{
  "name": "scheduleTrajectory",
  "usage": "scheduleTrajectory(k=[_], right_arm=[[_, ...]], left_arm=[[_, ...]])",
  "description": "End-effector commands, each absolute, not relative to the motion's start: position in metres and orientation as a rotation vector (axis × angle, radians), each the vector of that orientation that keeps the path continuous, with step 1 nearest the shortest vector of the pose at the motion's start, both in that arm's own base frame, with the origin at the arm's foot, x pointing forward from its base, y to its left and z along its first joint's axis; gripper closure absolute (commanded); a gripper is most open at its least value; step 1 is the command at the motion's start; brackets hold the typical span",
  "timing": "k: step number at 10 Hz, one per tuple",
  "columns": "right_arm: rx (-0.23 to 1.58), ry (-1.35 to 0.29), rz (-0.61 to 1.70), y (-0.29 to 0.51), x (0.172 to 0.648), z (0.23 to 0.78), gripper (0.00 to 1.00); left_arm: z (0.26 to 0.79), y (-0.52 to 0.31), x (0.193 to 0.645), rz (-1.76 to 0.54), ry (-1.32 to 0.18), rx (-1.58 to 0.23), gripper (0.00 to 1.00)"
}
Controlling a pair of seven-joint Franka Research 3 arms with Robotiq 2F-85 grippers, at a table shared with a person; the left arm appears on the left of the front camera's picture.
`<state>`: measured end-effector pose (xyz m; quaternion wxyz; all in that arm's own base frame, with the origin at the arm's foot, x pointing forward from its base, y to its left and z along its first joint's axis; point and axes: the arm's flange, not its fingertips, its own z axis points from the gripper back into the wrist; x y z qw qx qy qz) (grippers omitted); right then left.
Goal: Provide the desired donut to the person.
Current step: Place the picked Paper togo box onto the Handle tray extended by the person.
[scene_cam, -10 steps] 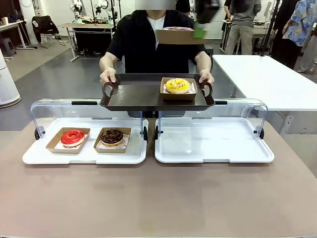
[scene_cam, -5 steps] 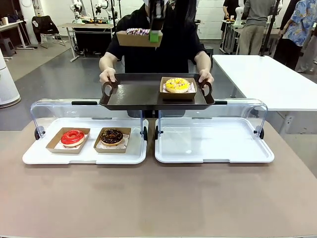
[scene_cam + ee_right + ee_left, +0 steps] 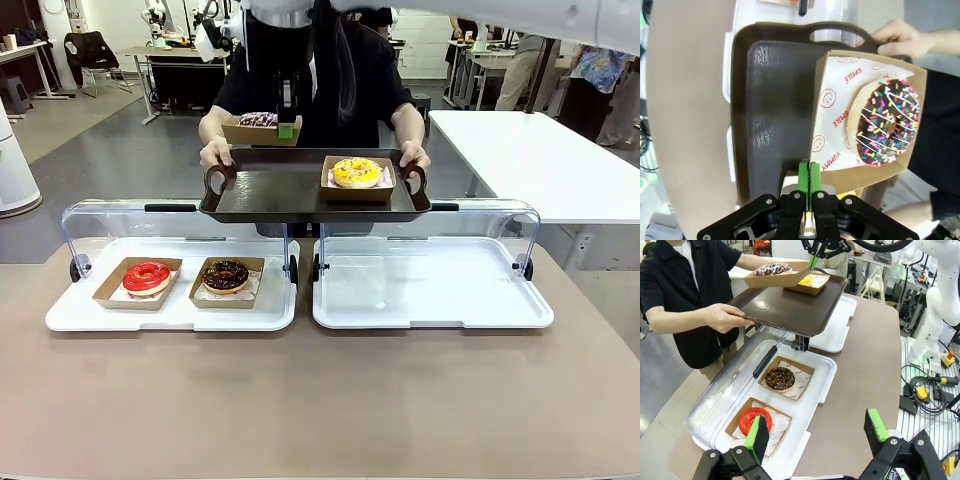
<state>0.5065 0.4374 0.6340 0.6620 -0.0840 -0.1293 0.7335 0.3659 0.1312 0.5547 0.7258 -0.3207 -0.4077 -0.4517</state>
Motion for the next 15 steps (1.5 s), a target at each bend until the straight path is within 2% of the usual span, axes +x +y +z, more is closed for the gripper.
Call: scheduleTrajectory(k=[1,3,4,8,15], right_arm=[[-0.144,-0.273,1.660,0.439,0.525,0.636,0.99],[-0.083,-0.200,1.599,0.428,0.521,0.637,0.99],[-0.163,-0.266,1.644,0.434,0.520,0.620,0.99],[-0.163,-0.266,1.644,0.434,0.520,0.620,0.99],[-0.065,-0.160,1.582,0.445,0.533,0.597,0.99]], left_arm=[[0.556,0.131,0.365,-0.993,-0.911,-0.718,0.00],[0.556,0.131,0.365,-0.993,-0.911,-0.718,0.00],[0.556,0.131,0.365,-0.993,-0.911,-0.718,0.00],[0.556,0.131,0.365,-0.993,-0.911,-0.718,0.00],[0.556,0.131,0.365,-0.993,-0.911,-0.718,0.00]])
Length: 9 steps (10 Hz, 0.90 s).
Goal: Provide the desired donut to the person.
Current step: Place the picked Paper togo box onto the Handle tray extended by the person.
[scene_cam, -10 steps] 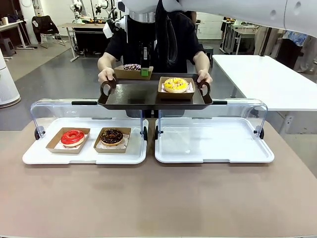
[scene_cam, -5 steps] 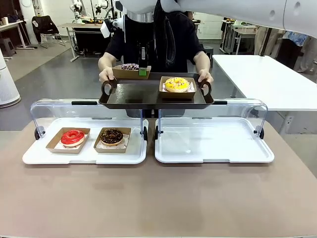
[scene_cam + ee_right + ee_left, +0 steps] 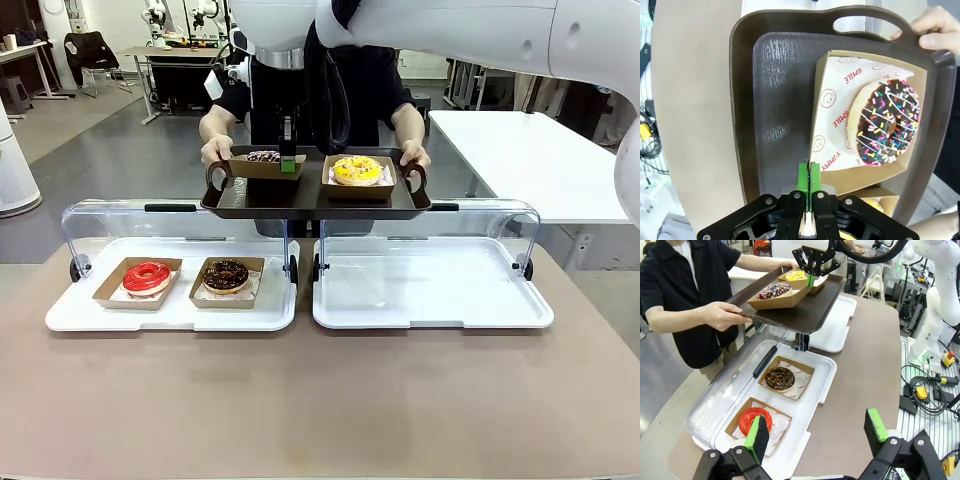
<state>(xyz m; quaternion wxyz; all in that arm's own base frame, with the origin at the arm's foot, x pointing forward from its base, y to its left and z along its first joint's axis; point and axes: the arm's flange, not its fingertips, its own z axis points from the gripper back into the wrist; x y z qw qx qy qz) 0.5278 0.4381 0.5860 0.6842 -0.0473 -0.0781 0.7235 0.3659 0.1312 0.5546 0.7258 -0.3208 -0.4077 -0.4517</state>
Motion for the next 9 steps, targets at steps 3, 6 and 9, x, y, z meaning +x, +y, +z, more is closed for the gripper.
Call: scheduleTrajectory(k=[3,6,9], right_arm=[[-0.012,-0.130,1.581,0.4454,0.5352,0.5953,0.99],[0.021,-0.112,1.589,0.4435,0.5397,0.5923,0.99],[0.019,-0.104,1.590,0.4429,0.5411,0.5924,0.58]], left_arm=[[0.5561,0.1308,0.3652,-0.993,-0.911,-0.718,0.00],[0.5561,0.1308,0.3652,-0.993,-0.911,-0.718,0.00],[0.5561,0.1308,0.3652,-0.993,-0.911,-0.718,0.00]])
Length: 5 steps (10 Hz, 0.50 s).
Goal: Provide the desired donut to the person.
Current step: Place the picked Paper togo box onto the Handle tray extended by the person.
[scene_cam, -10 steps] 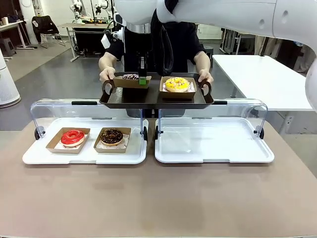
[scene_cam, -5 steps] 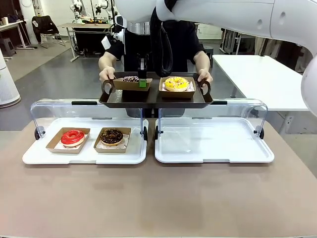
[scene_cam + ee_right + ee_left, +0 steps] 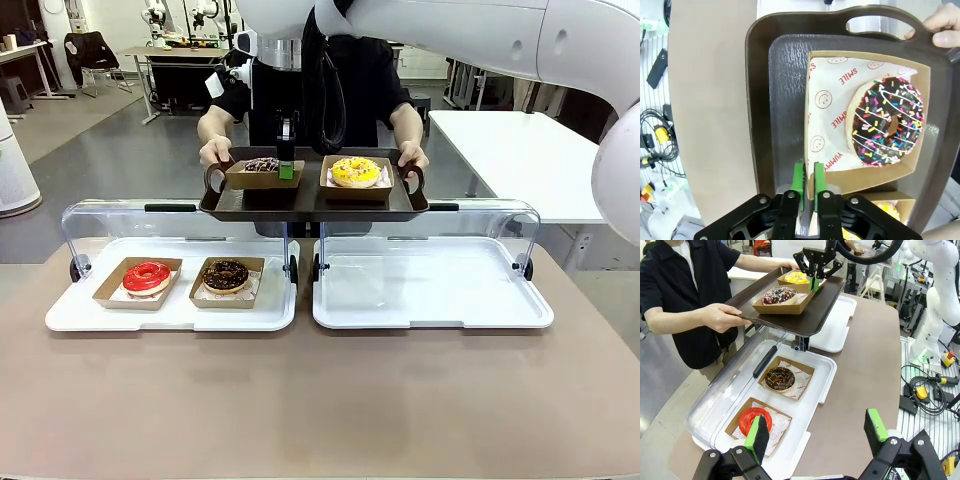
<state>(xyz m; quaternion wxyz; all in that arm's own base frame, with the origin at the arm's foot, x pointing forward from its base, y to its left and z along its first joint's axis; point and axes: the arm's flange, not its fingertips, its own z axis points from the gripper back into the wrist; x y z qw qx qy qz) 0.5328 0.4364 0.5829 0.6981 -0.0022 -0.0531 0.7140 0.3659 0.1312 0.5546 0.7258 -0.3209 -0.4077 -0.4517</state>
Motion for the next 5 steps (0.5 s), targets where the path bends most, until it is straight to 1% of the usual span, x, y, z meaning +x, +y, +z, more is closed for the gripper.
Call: scheduleTrajectory(k=[1,2,4,5], right_arm=[[0.023,-0.100,1.589,0.4424,0.5416,0.5924,0.19],[0.027,-0.101,1.587,0.4414,0.5424,0.5924,0.00],[0.032,-0.099,1.591,0.4409,0.5431,0.5928,0.00],[0.031,-0.098,1.593,0.4407,0.5436,0.5931,0.06]], left_arm=[[0.5561,0.1308,0.3652,-0.993,-0.911,-0.718,0.00],[0.5561,0.1308,0.3652,-0.993,-0.911,-0.718,0.00],[0.5561,0.1308,0.3652,-0.993,-0.911,-0.718,0.00],[0.5561,0.1308,0.3652,-0.993,-0.911,-0.718,0.00]])
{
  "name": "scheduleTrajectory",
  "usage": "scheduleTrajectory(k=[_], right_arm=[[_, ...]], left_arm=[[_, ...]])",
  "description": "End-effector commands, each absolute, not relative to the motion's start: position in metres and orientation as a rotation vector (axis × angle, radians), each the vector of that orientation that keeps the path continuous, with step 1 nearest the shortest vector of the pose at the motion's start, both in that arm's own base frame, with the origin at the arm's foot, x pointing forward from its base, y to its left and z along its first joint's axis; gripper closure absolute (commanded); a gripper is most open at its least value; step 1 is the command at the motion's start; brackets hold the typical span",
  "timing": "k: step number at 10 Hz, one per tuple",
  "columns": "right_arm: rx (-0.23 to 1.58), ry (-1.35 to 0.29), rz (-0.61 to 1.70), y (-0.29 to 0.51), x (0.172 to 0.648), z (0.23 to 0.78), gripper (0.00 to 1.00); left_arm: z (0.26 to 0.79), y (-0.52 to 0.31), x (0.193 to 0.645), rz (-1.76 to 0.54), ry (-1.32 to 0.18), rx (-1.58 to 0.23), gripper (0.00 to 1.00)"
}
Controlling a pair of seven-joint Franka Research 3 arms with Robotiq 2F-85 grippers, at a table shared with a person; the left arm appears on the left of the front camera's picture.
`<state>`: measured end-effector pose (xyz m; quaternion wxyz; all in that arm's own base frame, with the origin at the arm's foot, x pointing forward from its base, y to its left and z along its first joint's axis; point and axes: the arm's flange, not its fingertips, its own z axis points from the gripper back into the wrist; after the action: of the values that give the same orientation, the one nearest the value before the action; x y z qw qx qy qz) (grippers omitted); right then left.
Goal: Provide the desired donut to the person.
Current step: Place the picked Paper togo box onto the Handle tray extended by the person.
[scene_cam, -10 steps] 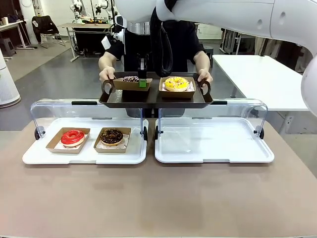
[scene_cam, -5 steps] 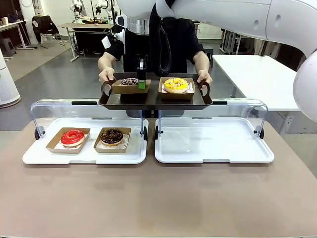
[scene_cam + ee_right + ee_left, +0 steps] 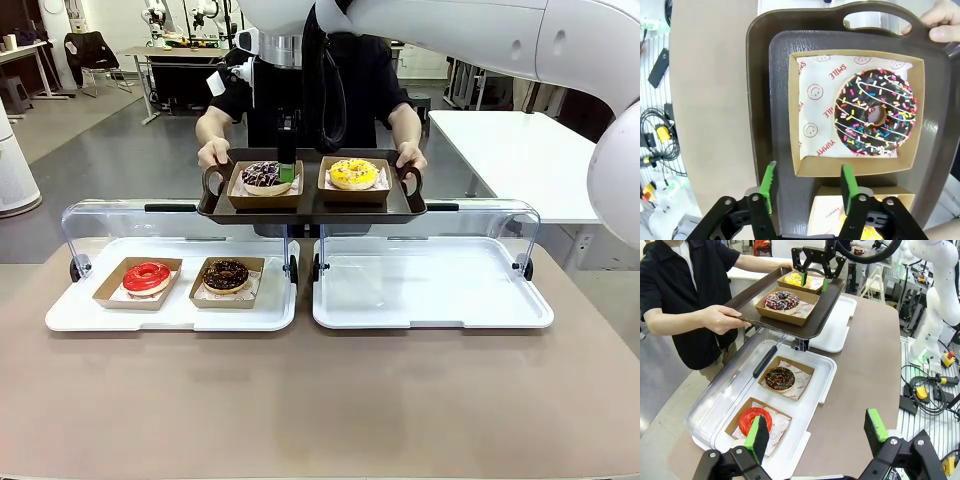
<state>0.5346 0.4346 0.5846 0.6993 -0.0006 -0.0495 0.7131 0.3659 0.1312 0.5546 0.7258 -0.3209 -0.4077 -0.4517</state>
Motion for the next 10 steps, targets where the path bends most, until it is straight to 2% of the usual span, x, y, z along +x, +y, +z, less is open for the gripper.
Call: scheduleTrajectory(k=[1,7,10], right_arm=[[0.035,-0.098,1.593,0.441,0.544,0.593,0.00],[0.041,-0.089,1.600,0.437,0.541,0.593,0.00],[0.040,-0.105,1.602,0.390,0.514,0.614,0.00]], left_arm=[[0.556,0.131,0.365,-0.993,-0.911,-0.718,0.00],[0.556,0.131,0.365,-0.993,-0.911,-0.718,0.00],[0.556,0.131,0.365,-0.993,-0.911,-0.718,0.00]])
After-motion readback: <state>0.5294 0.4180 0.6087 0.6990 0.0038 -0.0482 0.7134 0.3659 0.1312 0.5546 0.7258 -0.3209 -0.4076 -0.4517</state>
